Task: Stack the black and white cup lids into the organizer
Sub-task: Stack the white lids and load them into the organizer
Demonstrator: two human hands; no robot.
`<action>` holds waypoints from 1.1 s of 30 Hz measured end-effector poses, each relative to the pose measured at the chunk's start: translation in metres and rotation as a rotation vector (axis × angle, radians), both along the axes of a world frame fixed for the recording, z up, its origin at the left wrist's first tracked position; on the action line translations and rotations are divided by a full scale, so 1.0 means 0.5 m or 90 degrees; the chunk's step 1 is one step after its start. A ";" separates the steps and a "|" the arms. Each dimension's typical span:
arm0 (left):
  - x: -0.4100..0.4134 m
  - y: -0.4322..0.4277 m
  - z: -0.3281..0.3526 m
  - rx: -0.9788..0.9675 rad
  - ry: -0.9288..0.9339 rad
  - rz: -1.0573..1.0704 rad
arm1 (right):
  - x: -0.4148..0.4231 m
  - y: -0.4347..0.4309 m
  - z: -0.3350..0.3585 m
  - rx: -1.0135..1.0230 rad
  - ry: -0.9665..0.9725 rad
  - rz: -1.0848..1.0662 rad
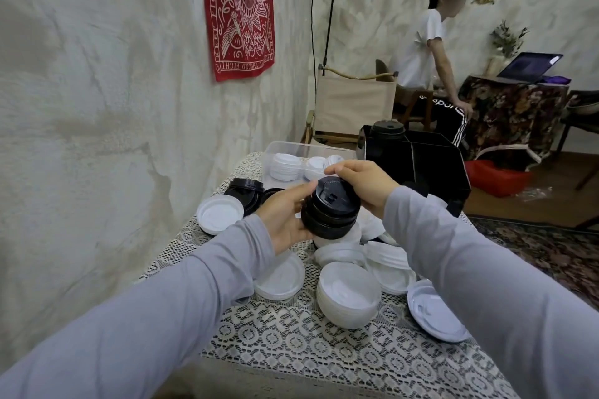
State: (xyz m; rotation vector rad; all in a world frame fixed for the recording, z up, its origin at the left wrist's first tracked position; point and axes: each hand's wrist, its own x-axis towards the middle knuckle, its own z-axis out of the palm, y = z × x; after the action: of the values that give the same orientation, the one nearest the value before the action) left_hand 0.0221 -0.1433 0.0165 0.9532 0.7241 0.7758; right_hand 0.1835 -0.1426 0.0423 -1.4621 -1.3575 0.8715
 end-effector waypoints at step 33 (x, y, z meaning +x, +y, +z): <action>-0.019 0.034 -0.015 0.745 0.609 0.010 | -0.018 -0.022 -0.043 -0.122 0.296 0.081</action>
State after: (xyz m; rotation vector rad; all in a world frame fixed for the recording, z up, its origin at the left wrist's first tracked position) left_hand 0.0126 -0.1263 0.0089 2.4753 1.0894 0.7123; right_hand 0.1743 -0.1534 0.0206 -1.2171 -1.0440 1.3599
